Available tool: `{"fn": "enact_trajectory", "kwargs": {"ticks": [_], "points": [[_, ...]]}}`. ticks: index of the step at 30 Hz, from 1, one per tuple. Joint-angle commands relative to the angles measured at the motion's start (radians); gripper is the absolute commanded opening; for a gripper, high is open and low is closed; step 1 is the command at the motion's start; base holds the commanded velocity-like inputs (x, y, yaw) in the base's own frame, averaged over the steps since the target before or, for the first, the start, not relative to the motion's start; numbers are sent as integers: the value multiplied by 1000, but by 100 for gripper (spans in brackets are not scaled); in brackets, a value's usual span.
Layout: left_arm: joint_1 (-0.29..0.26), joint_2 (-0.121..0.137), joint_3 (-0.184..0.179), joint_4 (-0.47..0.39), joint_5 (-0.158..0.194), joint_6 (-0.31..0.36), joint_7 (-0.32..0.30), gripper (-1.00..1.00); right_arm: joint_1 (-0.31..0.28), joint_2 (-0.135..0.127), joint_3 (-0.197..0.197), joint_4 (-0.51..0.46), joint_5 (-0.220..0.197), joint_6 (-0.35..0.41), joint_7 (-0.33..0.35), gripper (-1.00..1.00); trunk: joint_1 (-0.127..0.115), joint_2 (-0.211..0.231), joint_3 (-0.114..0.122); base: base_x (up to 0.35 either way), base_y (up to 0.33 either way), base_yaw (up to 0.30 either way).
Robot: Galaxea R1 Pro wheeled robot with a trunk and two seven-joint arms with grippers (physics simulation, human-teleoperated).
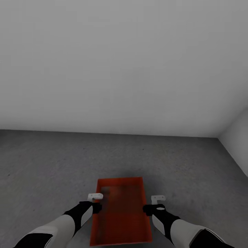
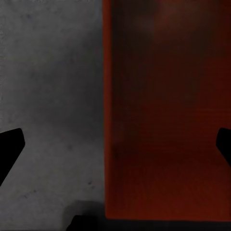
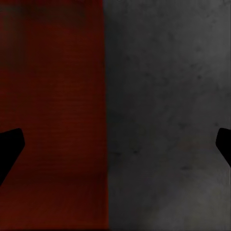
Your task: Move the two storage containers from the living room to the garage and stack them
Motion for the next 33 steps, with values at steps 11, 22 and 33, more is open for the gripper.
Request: {"fn": "enact_trajectory", "kwargs": {"ticks": [11,22,33], "points": [[0,0,-2,-2,7,4,4,100,0,1,7,0,-10,-1,-4,100,-42,77,47,0,0,0],[0,0,-2,-2,7,4,4,100,0,1,7,0,-10,-3,-4,100,-85,154,99,0,0,0],[0,0,-2,-2,7,4,4,100,0,1,7,0,-10,-3,-4,100,-127,231,151,0,0,0]]}}
